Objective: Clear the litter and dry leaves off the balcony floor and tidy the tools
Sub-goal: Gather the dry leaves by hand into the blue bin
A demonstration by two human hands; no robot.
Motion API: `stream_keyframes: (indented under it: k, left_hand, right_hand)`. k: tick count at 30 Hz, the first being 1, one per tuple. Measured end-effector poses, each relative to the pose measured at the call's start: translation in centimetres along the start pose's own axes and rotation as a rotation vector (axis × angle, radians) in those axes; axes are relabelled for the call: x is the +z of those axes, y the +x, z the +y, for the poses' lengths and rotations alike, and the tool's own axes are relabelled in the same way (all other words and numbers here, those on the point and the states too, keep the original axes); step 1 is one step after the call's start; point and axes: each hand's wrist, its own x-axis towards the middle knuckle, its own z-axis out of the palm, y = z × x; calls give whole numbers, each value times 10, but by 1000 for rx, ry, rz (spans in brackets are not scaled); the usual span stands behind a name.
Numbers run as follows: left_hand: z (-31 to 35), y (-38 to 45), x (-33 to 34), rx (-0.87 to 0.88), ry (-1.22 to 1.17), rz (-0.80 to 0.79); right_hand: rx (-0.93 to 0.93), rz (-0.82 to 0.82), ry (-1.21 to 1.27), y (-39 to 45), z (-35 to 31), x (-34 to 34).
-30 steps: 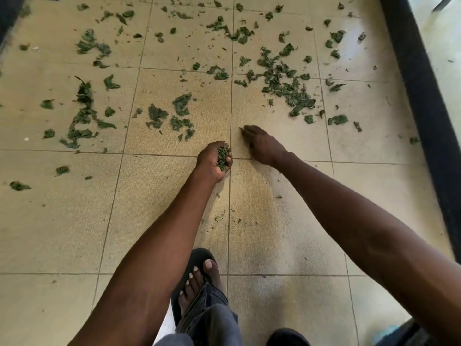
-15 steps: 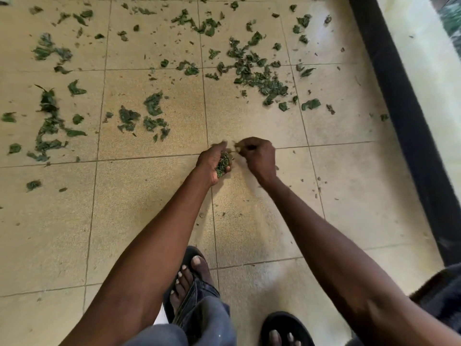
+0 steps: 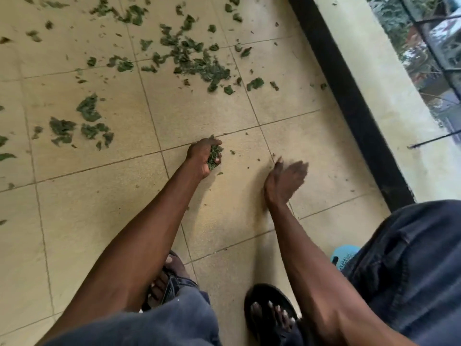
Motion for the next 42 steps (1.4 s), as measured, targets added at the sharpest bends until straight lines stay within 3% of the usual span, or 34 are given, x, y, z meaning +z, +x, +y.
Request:
stream_keyframes:
  k: [5, 15, 19, 21, 31, 33, 36, 38, 42]
  left_hand:
    - [-7, -3, 18, -7, 28, -62]
    - [4, 4, -6, 49, -97, 32]
    - [7, 4, -18, 50, -140, 61]
    - [6, 3, -22, 48, -143, 74]
    - [7, 0, -38, 55, -154, 76]
    - [7, 0, -42, 50, -166, 85]
    - [5, -1, -49, 37, -182, 109]
    - [3, -3, -53, 30, -188, 116]
    - [2, -5, -59, 39, -210, 125]
  right_hand:
    - [64, -70, -145, 6, 12, 4]
    - [-613, -487, -143, -22, -39, 41]
    - [-448, -355, -112, 8, -44, 32]
    - [-393, -387, -184, 24, -50, 33]
    - [-999, -671, -391, -7, -65, 49]
    - [-940, -596, -269, -18, -57, 41]
    - [-573, -330, -186, -25, -36, 32]
    - [-391, -295, -268, -26, -24, 33]
    - [-508, -385, -365, -37, -31, 50]
